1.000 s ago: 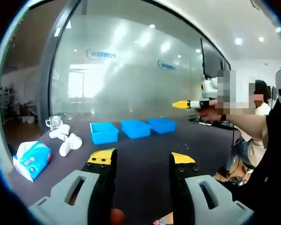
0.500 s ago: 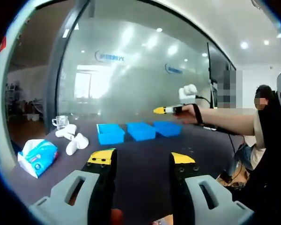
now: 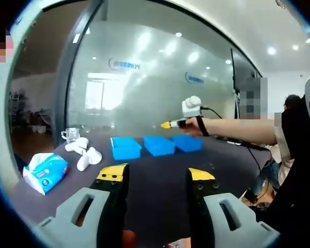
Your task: Sort the screws, nuts, and washers into the corresponding bins
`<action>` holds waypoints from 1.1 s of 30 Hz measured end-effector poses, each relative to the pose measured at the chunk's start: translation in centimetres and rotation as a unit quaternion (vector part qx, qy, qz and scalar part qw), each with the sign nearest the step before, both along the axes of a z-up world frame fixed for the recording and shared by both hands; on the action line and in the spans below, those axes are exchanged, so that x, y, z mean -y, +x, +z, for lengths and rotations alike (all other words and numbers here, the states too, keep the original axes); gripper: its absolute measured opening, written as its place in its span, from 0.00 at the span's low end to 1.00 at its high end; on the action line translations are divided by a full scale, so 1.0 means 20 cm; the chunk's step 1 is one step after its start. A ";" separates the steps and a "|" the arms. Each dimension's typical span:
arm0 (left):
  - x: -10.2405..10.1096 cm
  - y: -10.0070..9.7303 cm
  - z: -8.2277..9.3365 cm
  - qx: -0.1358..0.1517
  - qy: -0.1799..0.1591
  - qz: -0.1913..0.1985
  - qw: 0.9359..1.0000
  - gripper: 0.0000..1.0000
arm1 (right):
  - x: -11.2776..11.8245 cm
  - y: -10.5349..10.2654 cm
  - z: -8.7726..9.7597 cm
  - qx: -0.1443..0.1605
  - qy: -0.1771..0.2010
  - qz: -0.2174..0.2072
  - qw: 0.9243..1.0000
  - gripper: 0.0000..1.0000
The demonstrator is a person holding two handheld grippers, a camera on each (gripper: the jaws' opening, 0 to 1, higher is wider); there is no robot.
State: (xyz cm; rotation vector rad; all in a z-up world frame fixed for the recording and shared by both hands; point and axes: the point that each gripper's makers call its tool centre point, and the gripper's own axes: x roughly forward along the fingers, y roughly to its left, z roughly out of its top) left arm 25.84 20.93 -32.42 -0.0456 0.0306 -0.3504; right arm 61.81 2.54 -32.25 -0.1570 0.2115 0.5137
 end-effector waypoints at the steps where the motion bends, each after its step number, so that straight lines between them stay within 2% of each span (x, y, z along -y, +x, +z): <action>1: 0.00 0.00 0.00 0.000 0.000 -0.001 1.000 0.42 | 0.00 0.00 0.00 -0.001 0.001 -0.001 1.000 0.02; 5: 0.02 -0.01 -0.01 -0.002 -0.001 -0.003 1.000 0.42 | -0.02 0.02 -0.02 -0.007 -0.001 -0.001 1.000 0.06; 7: 0.02 -0.01 -0.01 -0.001 -0.001 -0.003 1.000 0.42 | 0.00 0.04 -0.02 -0.001 -0.005 -0.006 1.000 0.13; 12: 0.02 -0.01 0.00 0.001 0.000 -0.004 1.000 0.42 | 0.03 0.00 0.01 0.006 0.001 -0.006 1.000 0.18; 17: 0.04 -0.01 0.00 -0.001 -0.003 -0.013 1.000 0.42 | 0.08 -0.08 0.02 0.009 0.012 0.000 1.000 0.19; 22: 0.09 -0.01 0.00 -0.004 -0.001 -0.039 0.999 0.42 | 0.18 -0.24 0.05 0.018 0.020 0.019 0.999 0.20; 25: 0.13 -0.02 0.00 -0.007 -0.012 -0.059 0.998 0.42 | 0.25 -0.35 0.07 0.020 0.031 0.032 0.999 0.21; 30: 0.20 -0.03 -0.01 -0.009 0.003 -0.096 0.995 0.42 | 0.38 -0.63 0.10 0.027 0.040 0.063 0.997 0.22; 33: 0.25 -0.04 -0.01 -0.012 0.011 -0.122 0.992 0.42 | 0.46 -0.82 0.09 0.023 0.041 0.087 0.995 0.22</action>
